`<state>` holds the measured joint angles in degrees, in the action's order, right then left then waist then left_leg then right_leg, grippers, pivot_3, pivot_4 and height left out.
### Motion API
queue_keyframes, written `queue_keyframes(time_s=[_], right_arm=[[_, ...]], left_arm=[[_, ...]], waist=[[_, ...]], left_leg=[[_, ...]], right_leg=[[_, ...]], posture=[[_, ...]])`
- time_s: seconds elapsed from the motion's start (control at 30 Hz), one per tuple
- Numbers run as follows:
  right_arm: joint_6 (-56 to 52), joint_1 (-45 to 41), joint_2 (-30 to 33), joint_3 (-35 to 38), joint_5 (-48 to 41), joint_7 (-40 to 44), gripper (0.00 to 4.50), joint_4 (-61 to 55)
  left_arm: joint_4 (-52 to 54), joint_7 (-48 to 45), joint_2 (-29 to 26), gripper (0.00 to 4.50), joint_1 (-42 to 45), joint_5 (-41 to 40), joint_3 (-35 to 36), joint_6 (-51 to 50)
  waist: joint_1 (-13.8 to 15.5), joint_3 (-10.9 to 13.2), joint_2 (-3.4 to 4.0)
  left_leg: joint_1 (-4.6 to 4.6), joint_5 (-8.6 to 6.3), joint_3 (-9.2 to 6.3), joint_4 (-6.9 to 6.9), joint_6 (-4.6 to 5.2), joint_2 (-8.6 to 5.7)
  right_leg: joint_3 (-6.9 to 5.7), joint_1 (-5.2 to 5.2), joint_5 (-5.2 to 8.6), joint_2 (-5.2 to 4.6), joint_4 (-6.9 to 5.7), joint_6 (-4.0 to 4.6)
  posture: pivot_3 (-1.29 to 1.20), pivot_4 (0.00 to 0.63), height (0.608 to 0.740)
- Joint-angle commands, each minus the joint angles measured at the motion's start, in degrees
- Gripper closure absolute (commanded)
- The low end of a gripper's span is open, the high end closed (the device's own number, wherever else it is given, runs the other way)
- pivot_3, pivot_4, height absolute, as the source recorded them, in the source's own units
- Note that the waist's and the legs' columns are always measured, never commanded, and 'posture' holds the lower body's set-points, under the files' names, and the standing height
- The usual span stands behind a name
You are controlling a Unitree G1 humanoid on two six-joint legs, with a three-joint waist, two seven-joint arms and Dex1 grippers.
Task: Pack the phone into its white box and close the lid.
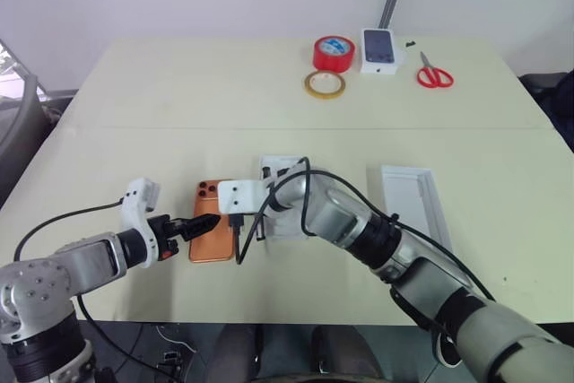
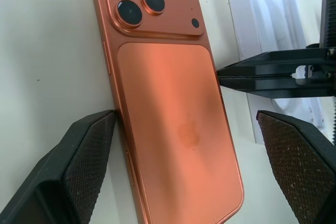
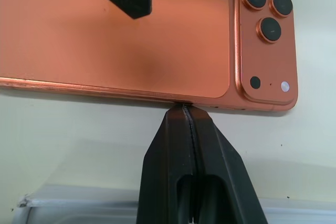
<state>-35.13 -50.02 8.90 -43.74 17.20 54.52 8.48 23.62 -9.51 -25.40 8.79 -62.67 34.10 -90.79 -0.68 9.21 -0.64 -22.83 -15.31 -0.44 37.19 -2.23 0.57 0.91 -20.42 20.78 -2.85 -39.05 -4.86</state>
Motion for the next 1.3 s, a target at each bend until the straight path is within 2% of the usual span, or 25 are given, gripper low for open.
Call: queue_keyframes(time_s=[0.03,0.37,0.53,0.67,0.97,1.17,1.27,1.3], right_arm=[[0.53,0.40,-1.75,-0.61,-0.34,0.40,4.50,-2.27],[0.53,0.69,-2.00,-0.23,0.22,0.68,4.50,-2.22],[0.69,0.70,-2.06,-0.27,0.45,0.82,4.50,-2.26],[0.88,0.69,-2.13,-0.18,0.73,0.98,4.50,-2.13],[1.18,0.58,-2.01,-0.15,0.99,1.35,4.50,-2.10],[1.65,0.42,-2.14,-0.16,1.14,1.36,4.50,-1.82],[1.62,0.46,-2.04,-0.10,1.21,1.37,4.50,-2.11],[1.59,0.47,-1.99,-0.07,1.22,1.38,4.50,-2.22]], left_arm=[[0.68,-0.22,1.48,0.01,0.21,-7.85,-3.80,-1.71],[-1.83,6.46,3.03,0.01,1.02,-13.06,-0.15,-1.67],[-5.14,12.54,3.83,0.01,2.13,-18.77,1.17,1.24],[-6.60,17.47,1.91,0.01,1.19,-22.99,-0.79,4.56],[-6.83,19.59,-7.26,0.01,-3.91,-28.80,-6.03,10.97],[-7.72,22.91,-9.90,0.01,-5.85,-34.93,-9.04,18.01],[-8.21,24.92,-10.98,0.82,-6.93,-37.63,-10.41,21.22],[-8.33,25.35,-11.48,1.30,-7.27,-38.45,-10.87,22.14]], waist=[[-0.03,0.00,0.00],[-0.09,0.00,0.00],[-0.04,0.00,0.00],[-0.48,0.05,-0.19],[-1.73,0.06,-0.17],[-1.76,0.07,-0.16],[-1.76,0.07,-0.17],[-1.76,0.07,-0.16]], left_leg=[[0.00,0.00,0.00,0.00,0.00,0.00],[0.00,0.00,0.00,-0.03,-0.01,0.00],[0.00,0.00,-0.01,-0.03,-0.01,0.00],[-0.08,0.00,-0.01,-0.05,-0.02,0.03],[-0.39,0.19,-0.01,-0.12,-0.34,0.09],[-0.40,0.17,-0.01,-0.15,-0.31,0.09],[-0.43,0.16,-0.01,-0.14,-0.29,0.09],[-0.44,0.16,-0.01,-0.14,-0.29,0.09]], right_leg=[[0.00,0.00,0.00,0.00,0.01,0.00],[0.01,-0.02,0.00,0.00,0.01,0.00],[0.00,-0.02,0.00,0.00,0.02,0.00],[0.01,-0.02,0.00,0.03,0.02,0.00],[0.04,-0.25,0.00,0.09,0.01,0.01],[0.04,-0.27,0.01,0.08,0.02,0.01],[0.04,-0.30,0.01,0.08,0.02,0.01],[0.04,-0.31,0.01,0.08,0.02,0.01]], posture=[[0.00,0.150,0.740],[0.00,0.150,0.740],[0.00,0.150,0.740],[0.00,0.150,0.740],[0.00,0.150,0.740],[0.00,0.150,0.740],[0.00,0.150,0.740],[0.00,0.150,0.740]])
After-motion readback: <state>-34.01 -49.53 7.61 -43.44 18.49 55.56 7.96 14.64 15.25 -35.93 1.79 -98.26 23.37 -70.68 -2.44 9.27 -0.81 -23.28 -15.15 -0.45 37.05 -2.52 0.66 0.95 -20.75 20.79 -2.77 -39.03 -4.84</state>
